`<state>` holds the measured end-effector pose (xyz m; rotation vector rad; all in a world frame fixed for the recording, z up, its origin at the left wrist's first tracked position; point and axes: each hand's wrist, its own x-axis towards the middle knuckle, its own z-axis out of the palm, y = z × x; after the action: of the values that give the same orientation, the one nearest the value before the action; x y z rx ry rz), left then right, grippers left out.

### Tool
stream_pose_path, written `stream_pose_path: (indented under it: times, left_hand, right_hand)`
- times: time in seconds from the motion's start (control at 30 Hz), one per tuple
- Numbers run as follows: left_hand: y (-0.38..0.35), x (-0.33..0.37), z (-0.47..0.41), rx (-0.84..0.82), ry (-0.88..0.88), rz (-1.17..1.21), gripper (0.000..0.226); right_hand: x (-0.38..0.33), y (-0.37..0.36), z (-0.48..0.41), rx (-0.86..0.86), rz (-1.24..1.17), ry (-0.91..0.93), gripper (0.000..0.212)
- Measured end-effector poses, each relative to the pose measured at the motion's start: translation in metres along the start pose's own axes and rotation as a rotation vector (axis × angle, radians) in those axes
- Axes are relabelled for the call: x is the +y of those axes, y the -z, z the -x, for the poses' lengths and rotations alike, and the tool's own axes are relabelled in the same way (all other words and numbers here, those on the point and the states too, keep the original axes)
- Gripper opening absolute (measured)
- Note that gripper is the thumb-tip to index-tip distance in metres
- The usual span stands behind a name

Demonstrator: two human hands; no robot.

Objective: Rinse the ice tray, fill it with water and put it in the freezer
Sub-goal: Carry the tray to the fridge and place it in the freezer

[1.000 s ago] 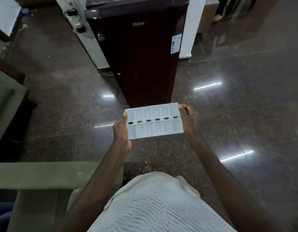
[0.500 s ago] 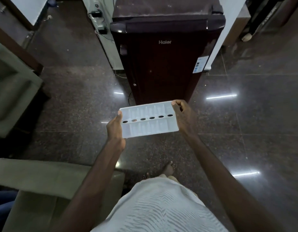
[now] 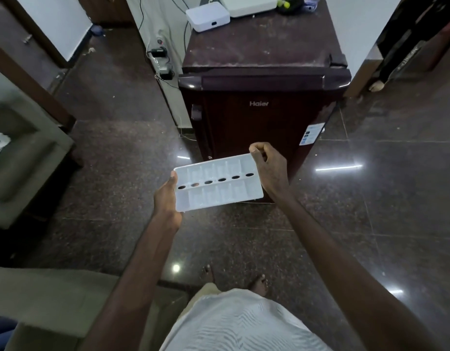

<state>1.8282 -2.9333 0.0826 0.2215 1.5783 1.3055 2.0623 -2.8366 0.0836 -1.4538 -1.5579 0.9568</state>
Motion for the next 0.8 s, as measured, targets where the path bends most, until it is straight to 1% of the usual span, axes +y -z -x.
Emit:
stream_pose_path:
  times: [0.13, 0.2, 0.3, 0.43, 0.6, 0.8]
  left_hand:
    - [0.012, 0.026, -0.016, -0.008, -0.011, 0.007, 0.037]
    - [0.021, 0.038, -0.028, -0.008, -0.018, 0.01, 0.04]
    - [0.035, 0.054, -0.046, 0.021, -0.028, 0.018, 0.046]
    - [0.052, 0.075, -0.067, -0.006, -0.031, 0.002, 0.044]
    - [0.072, 0.093, -0.092, -0.006, -0.021, 0.014, 0.044]
    - [0.085, 0.101, -0.117, -0.019, -0.011, 0.013, 0.044]
  right_hand:
    - [-0.016, -0.026, -0.036, 0.059, 0.144, 0.138, 0.035]
    - [-0.028, -0.042, -0.059, 0.07, 0.213, 0.206, 0.042]
    - [-0.05, -0.071, -0.095, 0.07, 0.37, 0.286, 0.053]
    - [-0.073, -0.107, -0.142, 0.098, 0.618, 0.398, 0.062]
    - [-0.086, -0.138, -0.189, 0.064, 0.857, 0.405, 0.072]
    - [-0.08, -0.155, -0.223, -0.097, 1.037, 0.297, 0.081]
